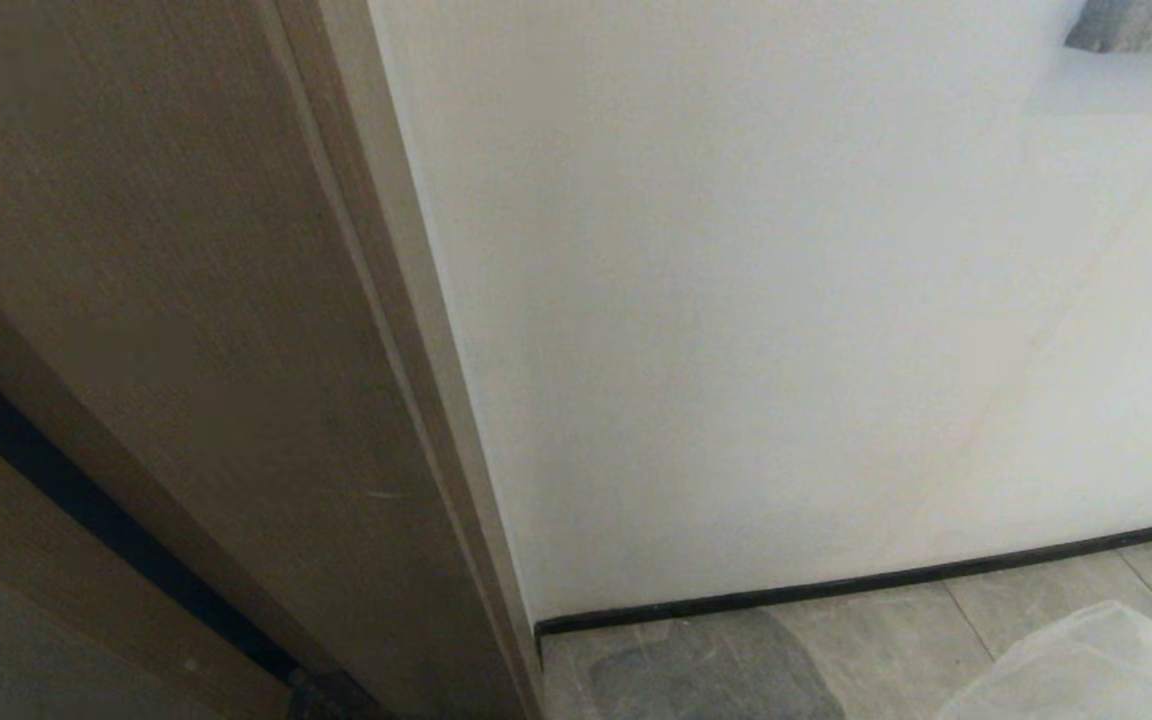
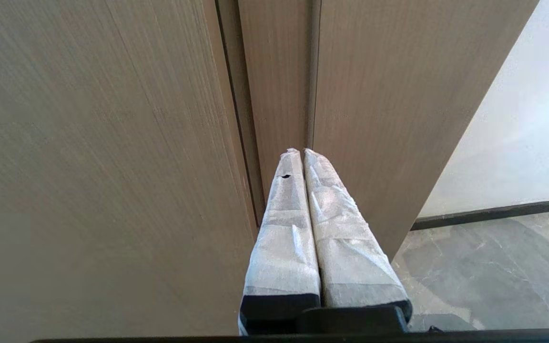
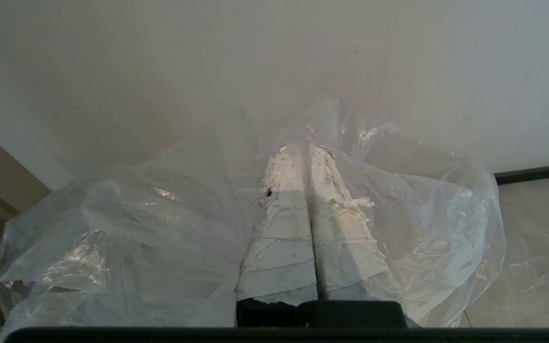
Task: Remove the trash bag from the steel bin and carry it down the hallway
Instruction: Put the trash bag at the door
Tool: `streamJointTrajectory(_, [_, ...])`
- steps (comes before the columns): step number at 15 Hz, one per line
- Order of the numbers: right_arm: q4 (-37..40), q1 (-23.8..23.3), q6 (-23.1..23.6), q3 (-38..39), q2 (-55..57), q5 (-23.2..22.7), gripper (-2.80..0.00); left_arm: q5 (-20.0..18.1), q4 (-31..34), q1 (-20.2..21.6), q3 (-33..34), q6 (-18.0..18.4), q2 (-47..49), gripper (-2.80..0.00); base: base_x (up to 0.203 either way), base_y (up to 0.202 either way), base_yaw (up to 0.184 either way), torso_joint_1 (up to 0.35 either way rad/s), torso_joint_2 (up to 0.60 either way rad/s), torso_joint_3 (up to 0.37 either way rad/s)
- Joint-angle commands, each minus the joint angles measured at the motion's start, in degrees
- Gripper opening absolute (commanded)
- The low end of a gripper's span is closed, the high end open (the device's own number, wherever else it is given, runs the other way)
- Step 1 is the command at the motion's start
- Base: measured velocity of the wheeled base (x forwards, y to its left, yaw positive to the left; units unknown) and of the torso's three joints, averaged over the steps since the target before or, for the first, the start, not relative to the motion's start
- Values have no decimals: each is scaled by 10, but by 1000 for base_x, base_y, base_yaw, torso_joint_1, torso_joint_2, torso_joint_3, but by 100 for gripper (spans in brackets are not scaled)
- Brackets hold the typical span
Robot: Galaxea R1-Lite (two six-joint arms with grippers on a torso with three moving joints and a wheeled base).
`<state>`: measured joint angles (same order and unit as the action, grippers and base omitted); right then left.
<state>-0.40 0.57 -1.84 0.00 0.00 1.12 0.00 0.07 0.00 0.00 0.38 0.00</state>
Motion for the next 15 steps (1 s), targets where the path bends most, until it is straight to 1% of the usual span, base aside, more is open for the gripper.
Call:
streamJointTrajectory(1, [0,0,2,1,0,0,-280,0,3,0,0,0,-1,-280,0,0,0,0,0,0])
streamJointTrajectory(4, [1,0,0,1,1,0,-280,0,1,0,0,9,-1,-280,0,0,0,4,2,-135])
streamJointTrajectory(15, [0,0,5,1,1,0,-280,1,1,0,0,4,-1,-280,0,0,0,1,1,-197])
